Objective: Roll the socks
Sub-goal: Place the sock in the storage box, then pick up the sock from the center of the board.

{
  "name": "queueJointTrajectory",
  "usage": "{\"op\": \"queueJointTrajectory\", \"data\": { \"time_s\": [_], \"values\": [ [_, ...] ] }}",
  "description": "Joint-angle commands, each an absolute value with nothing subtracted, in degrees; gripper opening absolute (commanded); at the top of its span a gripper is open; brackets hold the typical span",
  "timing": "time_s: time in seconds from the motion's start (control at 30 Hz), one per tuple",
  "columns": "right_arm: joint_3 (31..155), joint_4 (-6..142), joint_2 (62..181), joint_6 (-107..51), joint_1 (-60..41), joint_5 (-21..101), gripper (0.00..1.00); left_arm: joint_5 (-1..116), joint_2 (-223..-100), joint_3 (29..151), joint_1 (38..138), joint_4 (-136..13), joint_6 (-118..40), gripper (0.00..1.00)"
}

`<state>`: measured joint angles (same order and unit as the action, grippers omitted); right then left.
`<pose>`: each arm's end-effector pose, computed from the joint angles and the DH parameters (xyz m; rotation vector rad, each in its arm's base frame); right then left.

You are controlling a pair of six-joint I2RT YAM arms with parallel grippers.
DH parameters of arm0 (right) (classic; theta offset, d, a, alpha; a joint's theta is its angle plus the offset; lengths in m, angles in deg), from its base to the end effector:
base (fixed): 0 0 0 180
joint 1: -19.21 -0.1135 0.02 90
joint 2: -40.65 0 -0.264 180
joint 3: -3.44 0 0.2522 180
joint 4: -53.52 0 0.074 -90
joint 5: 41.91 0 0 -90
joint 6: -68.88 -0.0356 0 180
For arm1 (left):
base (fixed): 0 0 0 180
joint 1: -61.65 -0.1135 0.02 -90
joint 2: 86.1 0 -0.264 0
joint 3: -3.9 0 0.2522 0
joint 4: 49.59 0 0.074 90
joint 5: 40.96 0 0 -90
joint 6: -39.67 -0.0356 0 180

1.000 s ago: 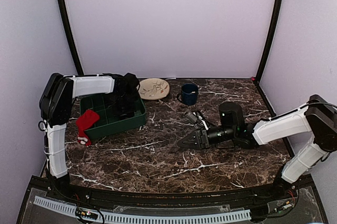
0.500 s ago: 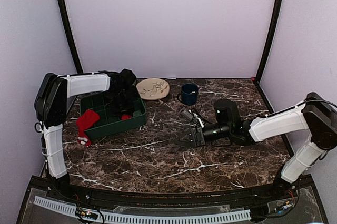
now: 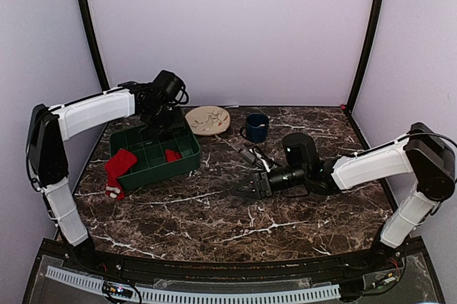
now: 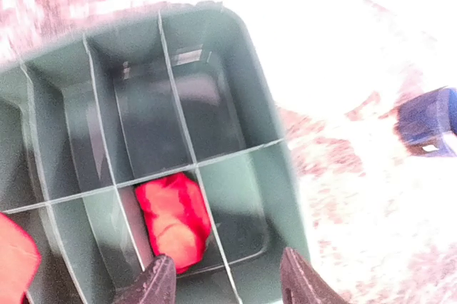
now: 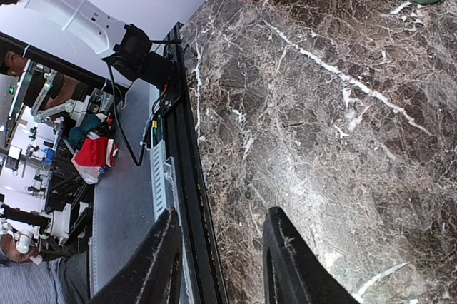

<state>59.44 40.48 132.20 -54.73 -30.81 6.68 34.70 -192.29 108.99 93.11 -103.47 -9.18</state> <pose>0.1910 0.2644 0.1922 -0.8577 2.0834 1.5884 0.3526 -0.2054 0.2733 -0.3098 2.4807 -0.2134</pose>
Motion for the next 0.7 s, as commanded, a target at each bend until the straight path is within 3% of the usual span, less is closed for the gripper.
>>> {"op": "queueJointTrajectory", "data": {
  "time_s": [0.0, 0.37, 0.5, 0.67],
  "values": [
    [62.2, 41.2, 134.3, -52.9, -31.5, 7.8, 0.37, 27.2, -183.1, 103.5, 93.5, -99.3, -11.5, 0.52],
    [80.4, 47.5, 144.6, -50.7, -33.5, 8.4, 0.37, 12.9, -164.3, 81.3, 93.1, -91.0, -6.9, 0.55],
    [88.3, 49.0, 149.8, -51.8, -33.8, 8.8, 0.36, 12.3, -162.7, 78.5, 90.8, -96.3, -0.8, 0.63],
    [94.6, 48.8, 153.9, -52.8, -34.8, 8.3, 0.36, 13.5, -156.3, 69.8, 88.2, -94.6, 7.9, 0.65]
  ]
}}
